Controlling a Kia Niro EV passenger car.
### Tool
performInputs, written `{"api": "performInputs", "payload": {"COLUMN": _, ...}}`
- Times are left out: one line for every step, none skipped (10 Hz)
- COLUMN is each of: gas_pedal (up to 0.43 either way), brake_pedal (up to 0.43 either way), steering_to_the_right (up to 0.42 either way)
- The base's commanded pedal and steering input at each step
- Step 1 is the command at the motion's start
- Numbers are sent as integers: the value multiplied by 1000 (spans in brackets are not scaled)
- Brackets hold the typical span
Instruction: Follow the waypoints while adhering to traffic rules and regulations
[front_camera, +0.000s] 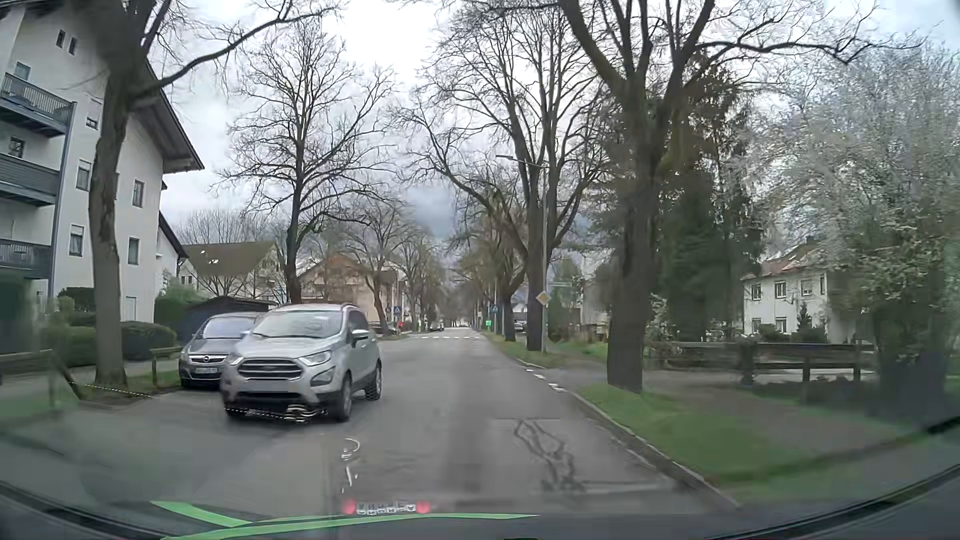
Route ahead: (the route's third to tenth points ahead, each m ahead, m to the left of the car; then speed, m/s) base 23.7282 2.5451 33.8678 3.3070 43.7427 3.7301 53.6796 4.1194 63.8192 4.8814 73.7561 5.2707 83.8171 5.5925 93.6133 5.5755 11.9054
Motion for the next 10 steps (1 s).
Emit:
{"api": "performInputs", "payload": {"gas_pedal": 110, "brake_pedal": 0, "steering_to_the_right": -6}}
{"api": "performInputs", "payload": {"gas_pedal": 110, "brake_pedal": 0, "steering_to_the_right": -7}}
{"api": "performInputs", "payload": {"gas_pedal": 110, "brake_pedal": 0, "steering_to_the_right": -6}}
{"api": "performInputs", "payload": {"gas_pedal": 98, "brake_pedal": 0, "steering_to_the_right": -7}}
{"api": "performInputs", "payload": {"gas_pedal": 98, "brake_pedal": 0, "steering_to_the_right": -7}}
{"api": "performInputs", "payload": {"gas_pedal": 98, "brake_pedal": 0, "steering_to_the_right": -7}}
{"api": "performInputs", "payload": {"gas_pedal": 98, "brake_pedal": 0, "steering_to_the_right": -7}}
{"api": "performInputs", "payload": {"gas_pedal": 98, "brake_pedal": 0, "steering_to_the_right": -5}}
{"api": "performInputs", "payload": {"gas_pedal": 98, "brake_pedal": 0, "steering_to_the_right": -6}}
{"api": "performInputs", "payload": {"gas_pedal": 98, "brake_pedal": 0, "steering_to_the_right": -5}}
